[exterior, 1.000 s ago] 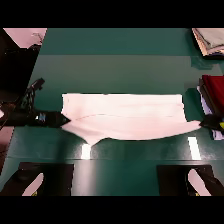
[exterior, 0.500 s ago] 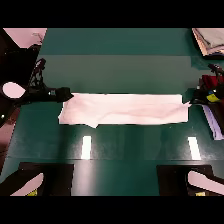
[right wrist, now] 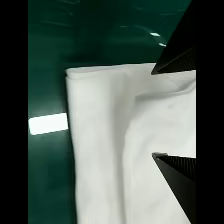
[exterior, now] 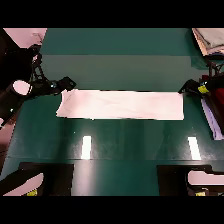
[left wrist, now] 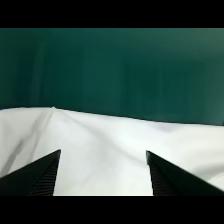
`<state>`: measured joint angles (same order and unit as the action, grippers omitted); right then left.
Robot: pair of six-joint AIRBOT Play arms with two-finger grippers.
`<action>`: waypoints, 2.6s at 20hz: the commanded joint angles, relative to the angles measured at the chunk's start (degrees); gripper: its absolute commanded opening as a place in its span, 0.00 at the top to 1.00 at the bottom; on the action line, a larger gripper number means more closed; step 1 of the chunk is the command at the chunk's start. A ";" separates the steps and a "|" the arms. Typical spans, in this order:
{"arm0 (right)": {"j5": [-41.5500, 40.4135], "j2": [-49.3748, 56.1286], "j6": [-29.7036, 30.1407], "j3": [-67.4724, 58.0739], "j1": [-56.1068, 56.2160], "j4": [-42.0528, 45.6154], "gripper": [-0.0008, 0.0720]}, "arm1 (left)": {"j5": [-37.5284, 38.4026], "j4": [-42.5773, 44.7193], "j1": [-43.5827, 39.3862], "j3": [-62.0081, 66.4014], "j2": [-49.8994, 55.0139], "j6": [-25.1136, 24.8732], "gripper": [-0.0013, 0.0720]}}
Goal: Fold the shirts.
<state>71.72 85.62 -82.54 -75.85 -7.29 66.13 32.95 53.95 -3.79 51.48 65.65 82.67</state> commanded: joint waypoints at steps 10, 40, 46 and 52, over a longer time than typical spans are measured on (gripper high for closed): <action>7.65 0.96 16.61 8.83 -11.15 -8.46 0.03 | 17.03 -0.48 0.00 4.35 0.52 -0.63 0.84; 15.08 -8.17 10.10 -11.39 5.70 -20.11 0.97 | 18.47 -7.41 -28.39 43.04 44.02 -0.11 0.95; 14.75 -8.15 8.00 -20.41 15.10 -20.04 0.97 | 18.45 -8.63 -28.72 43.25 46.18 -0.13 0.95; 13.00 -8.15 8.00 -25.24 19.89 -19.87 0.97 | 18.71 -8.46 -28.65 43.28 45.79 -0.17 0.95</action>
<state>85.73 77.52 -74.28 -98.89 10.37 46.19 51.13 45.41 -32.42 94.63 111.55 82.61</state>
